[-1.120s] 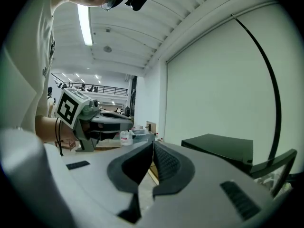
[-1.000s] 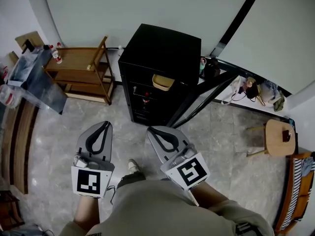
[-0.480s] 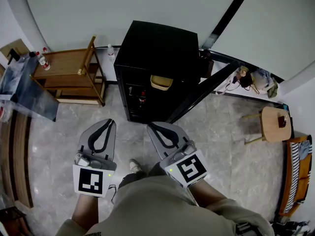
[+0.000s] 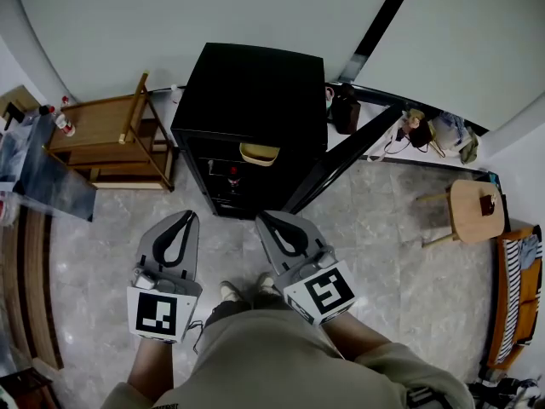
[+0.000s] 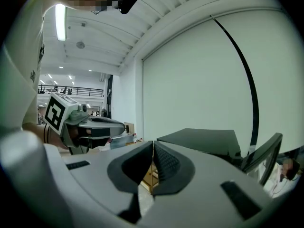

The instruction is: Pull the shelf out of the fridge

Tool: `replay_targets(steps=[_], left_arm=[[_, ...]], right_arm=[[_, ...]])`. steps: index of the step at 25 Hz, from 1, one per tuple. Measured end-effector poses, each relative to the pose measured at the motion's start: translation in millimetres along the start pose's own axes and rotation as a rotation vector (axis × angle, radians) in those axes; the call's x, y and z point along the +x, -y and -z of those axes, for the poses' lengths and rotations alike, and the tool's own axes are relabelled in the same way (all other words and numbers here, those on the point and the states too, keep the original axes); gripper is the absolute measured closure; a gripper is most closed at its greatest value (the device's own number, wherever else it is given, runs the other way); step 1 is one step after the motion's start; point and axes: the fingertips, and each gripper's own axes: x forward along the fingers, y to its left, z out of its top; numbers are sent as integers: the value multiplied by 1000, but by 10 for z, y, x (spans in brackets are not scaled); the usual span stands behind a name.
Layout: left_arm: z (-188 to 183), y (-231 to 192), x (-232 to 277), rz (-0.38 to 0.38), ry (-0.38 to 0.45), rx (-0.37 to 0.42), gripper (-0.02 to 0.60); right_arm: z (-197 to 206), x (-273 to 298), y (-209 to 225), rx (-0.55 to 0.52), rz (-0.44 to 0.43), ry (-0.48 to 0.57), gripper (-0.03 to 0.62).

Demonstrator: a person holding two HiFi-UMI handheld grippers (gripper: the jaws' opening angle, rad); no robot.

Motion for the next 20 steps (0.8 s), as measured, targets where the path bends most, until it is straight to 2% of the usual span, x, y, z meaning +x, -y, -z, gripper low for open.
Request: replay_targets(steps=[5,9,14,20], left_arm=[[-11,60,220,-35,-2,-31,571],[6,73,322,-70,-3,-23,570],[23,50,424,-61,29,-88,569],[94,-70,630,-50,63,-115,569]], right_arm=[[78,-2,288,43,13,9,597],[148,43,399,60,13,15,597],[222,127,463,125,22,18,597],[375,338,559,144,47,2,597]])
